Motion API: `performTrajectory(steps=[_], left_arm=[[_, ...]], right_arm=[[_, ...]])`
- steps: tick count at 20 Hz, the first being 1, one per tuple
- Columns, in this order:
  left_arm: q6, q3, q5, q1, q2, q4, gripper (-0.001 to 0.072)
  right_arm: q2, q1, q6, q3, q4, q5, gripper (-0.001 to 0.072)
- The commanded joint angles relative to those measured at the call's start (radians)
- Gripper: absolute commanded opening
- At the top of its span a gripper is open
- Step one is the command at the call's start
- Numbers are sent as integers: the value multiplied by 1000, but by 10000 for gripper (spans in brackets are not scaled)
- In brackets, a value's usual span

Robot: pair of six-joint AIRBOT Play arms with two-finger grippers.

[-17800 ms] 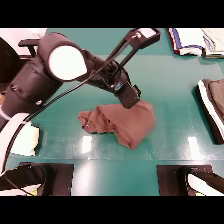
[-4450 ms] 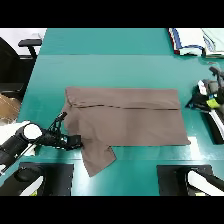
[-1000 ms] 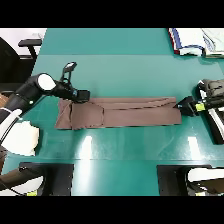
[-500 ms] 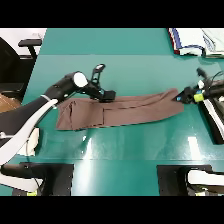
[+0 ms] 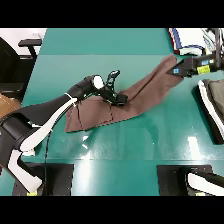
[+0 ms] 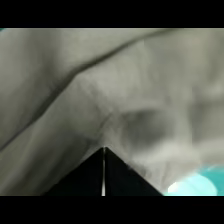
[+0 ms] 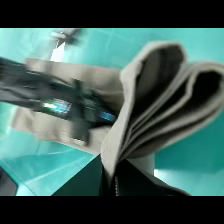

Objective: Fold the shirts.

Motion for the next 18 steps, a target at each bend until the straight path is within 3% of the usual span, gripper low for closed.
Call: performTrajectory(steps=[1,5,9,17,18], left_arm=[[0,11,25,-4,-23,-29,27],[4,12,34,-1,-21,-29,27],[18,69,-68,68,35,25,27],[19,95,-124,440,465,341,28],[19,95,-126,483,515,366,28]], right_arm=[[10,114,49,76,3,-37,16],[4,190,52,81,88,-114,16],[-45,246,44,82,168,-135,16],[-266,631,-146,101,365,-361,25],[-319,684,-178,133,359,-376,103]])
